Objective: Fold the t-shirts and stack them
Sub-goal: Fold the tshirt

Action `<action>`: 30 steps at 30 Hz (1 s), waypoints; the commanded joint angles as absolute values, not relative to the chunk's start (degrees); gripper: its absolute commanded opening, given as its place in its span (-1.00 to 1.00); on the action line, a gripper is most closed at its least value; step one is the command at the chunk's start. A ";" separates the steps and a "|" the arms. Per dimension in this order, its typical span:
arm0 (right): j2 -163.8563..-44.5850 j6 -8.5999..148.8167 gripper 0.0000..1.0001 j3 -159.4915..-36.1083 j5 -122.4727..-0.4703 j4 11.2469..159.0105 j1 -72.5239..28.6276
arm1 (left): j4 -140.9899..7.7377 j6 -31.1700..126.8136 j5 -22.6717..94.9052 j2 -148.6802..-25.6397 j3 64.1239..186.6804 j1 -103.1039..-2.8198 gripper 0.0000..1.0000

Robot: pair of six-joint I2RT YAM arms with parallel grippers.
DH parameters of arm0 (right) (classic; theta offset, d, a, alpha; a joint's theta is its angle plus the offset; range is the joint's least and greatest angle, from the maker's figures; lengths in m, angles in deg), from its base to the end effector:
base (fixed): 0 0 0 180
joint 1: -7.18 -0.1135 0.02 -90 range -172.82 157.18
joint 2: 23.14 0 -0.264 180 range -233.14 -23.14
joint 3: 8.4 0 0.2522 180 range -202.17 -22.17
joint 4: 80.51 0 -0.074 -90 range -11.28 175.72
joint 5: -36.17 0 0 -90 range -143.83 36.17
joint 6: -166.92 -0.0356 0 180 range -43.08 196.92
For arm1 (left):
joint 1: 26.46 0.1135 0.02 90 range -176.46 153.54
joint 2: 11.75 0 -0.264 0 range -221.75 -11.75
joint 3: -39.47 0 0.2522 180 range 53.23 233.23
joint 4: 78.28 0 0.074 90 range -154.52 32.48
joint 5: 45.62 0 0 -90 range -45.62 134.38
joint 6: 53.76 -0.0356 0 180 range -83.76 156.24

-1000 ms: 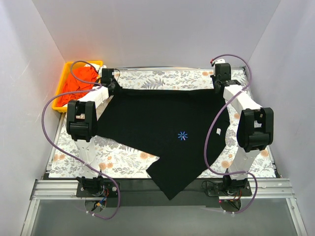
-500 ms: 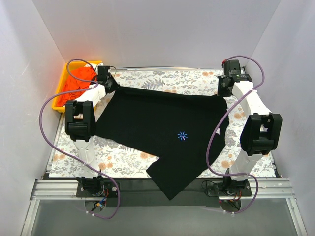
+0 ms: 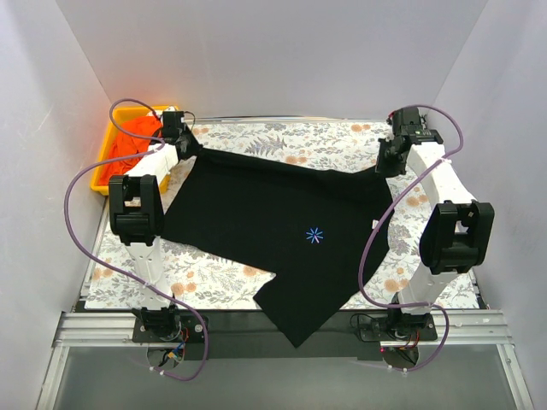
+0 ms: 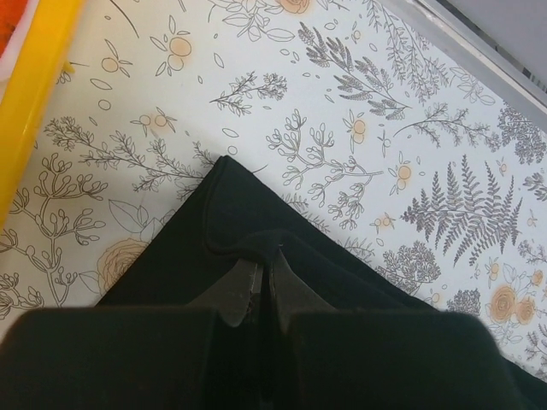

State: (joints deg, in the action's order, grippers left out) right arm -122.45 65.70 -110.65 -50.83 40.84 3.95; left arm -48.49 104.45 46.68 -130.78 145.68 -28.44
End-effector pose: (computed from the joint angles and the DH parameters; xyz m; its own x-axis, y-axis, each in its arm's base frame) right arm 0.3758 0.0193 0.2964 -0.8143 0.1487 -0.5610 0.1342 0.9887 0.0672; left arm 0.4744 -0.0150 0.2142 -0.2558 -0.9195 -0.2984 -0.6264 0.3928 -0.6733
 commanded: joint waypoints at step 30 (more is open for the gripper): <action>-116.39 62.42 -0.50 -92.21 -58.05 46.70 6.56 | -50.55 102.78 53.96 -126.72 136.29 -26.99 -1.00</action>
State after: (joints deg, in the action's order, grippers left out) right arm -119.74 62.22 -90.83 -58.30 45.32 5.94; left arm -49.17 104.01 50.22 -132.24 136.93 -27.98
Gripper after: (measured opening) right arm 0.232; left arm 0.019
